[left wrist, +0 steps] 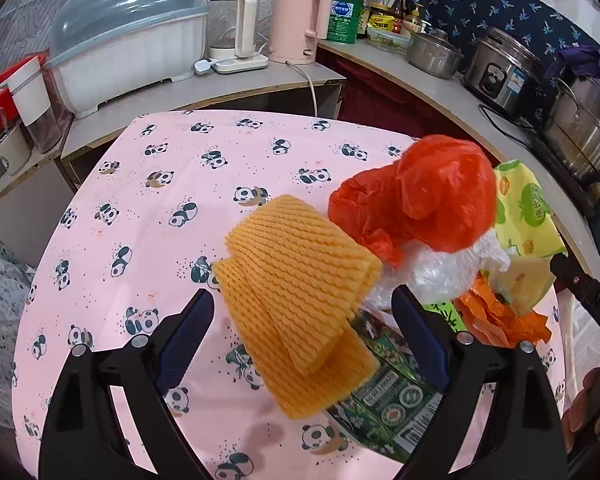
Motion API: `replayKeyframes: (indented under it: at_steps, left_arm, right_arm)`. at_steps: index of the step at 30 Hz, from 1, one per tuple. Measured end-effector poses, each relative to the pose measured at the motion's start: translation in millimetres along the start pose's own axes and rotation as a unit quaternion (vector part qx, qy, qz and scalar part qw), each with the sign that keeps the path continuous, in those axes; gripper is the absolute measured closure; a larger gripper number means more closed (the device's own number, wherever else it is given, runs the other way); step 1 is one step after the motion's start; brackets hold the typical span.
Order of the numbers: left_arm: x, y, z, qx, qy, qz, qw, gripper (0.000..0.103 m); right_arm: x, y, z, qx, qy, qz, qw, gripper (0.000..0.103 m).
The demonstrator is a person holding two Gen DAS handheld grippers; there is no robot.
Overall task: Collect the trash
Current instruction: 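Grasp the yellow-green snack bag with the right tool while the left grasps an orange foam net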
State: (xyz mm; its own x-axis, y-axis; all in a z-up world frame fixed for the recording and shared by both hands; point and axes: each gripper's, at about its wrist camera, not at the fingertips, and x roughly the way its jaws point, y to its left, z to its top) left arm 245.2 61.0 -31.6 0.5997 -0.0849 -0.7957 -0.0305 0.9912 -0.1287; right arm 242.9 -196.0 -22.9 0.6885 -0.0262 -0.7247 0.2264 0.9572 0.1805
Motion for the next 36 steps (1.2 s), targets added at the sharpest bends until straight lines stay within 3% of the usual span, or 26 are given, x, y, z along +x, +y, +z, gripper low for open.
replayKeyframes:
  at_steps: [6,10,13,14,16,17,22,36]
  left_arm:
    - [4,5,5,-0.004,-0.005,-0.005,1.0,0.02]
    - [8,4,7,0.002,0.0,-0.009,1.0,0.04]
    - [10,2,7,0.01,0.005,-0.013,0.9998,0.062]
    - [10,0,6,0.015,0.008,-0.015,0.9997,0.072]
    - [9,-2,5,0.02,0.008,-0.017,0.9996,0.083]
    - [6,-3,4,0.021,0.006,-0.018,0.9996,0.089]
    - [-12,-6,3,0.025,-0.015,-0.024,0.9993,0.093]
    - [-97,-40,7,0.04,-0.082,-0.067,0.9935,0.093]
  right_arm:
    - [17,6,4,-0.004,0.005,-0.002,1.0,0.043]
    - [24,8,6,-0.003,0.006,-0.004,1.0,0.043]
    - [27,9,6,-0.005,0.007,-0.008,1.0,0.045]
    - [28,9,6,-0.006,0.008,-0.009,1.0,0.048]
    - [30,8,6,-0.007,0.015,-0.004,1.0,0.074]
    - [30,7,6,-0.007,0.019,-0.002,1.0,0.078]
    - [15,5,3,-0.009,0.008,0.005,1.0,0.091]
    - [-79,-11,23,0.006,-0.08,0.031,0.996,0.096]
